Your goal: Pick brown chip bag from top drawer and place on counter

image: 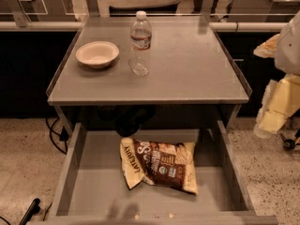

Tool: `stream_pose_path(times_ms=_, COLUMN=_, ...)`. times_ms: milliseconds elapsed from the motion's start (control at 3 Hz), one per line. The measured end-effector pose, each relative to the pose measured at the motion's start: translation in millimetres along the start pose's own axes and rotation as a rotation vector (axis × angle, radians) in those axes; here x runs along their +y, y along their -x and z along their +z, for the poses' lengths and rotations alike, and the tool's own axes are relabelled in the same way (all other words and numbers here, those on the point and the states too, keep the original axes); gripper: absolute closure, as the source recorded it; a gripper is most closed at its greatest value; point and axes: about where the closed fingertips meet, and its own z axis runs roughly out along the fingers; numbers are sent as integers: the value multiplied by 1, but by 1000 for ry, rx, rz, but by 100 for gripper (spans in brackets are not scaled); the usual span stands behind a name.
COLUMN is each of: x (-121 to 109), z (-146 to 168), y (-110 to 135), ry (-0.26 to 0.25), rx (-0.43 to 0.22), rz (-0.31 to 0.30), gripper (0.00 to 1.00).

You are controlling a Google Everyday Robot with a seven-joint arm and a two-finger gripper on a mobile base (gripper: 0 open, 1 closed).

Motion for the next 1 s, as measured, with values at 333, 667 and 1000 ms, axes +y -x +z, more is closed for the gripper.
stream_pose_path(times_ms=333, x=30, z=26, y=13, ry=79, rx=-99, rz=11, gripper=0)
stream_pose_path(times_ms=667, x=76, z=64, y=37, ry=168, rx=-237, rz=37, gripper=0)
stream_pose_path(times_ms=1000, x=99, z=94, y=49, ry=207, rx=-303, rz=76, gripper=0)
